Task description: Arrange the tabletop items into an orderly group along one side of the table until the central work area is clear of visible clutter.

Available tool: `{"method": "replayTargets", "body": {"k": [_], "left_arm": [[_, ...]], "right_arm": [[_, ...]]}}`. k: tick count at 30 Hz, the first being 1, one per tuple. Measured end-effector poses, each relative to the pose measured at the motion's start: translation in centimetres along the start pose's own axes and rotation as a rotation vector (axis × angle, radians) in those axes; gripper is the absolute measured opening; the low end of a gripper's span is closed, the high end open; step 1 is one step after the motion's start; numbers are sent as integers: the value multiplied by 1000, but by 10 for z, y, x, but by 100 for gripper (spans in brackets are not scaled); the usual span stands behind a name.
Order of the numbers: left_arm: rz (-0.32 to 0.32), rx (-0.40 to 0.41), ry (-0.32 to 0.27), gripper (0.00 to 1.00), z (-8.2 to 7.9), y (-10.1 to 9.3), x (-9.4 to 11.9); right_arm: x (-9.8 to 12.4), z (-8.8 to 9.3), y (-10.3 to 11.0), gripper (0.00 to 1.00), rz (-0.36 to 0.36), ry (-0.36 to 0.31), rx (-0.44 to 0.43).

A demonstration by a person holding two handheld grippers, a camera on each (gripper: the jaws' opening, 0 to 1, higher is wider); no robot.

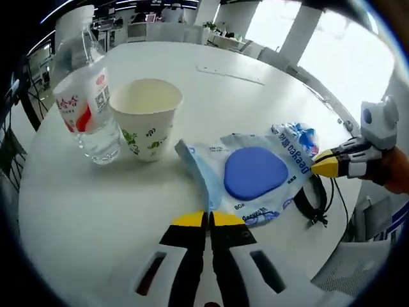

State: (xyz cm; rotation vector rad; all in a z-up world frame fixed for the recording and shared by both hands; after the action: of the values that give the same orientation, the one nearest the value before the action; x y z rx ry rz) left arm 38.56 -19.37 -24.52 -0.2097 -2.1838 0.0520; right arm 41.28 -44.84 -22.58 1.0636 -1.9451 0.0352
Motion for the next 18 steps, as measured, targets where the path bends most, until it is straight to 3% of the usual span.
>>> {"method": "replayTargets", "body": {"k": [5,15,18], "left_arm": [[0,11,-8,0,-8,1,-6],[-13,43,-18,0,-20,-1,-20],[-16,127,-28,0,-23,1,-25]], "right_arm": [[-2,-8,-11,1,9,1,-13],[-7,-5,-25,1,40,5,-69],[-9,-4,-28,1,45,14,-71]]}}
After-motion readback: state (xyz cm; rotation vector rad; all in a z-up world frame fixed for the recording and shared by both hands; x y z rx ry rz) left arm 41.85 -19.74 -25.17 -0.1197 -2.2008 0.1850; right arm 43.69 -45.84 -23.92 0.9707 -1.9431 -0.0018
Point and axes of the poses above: the point that each gripper's makers call its tool centre point, and the gripper's own axes: x roughly backward along the fingers, y roughly to its left, z roughly out of its underside, the point moved 10 cm from there along x, roughly backward along the fingers, and after that the axes turned 10 degrees about -z, right-handed, at the moved point
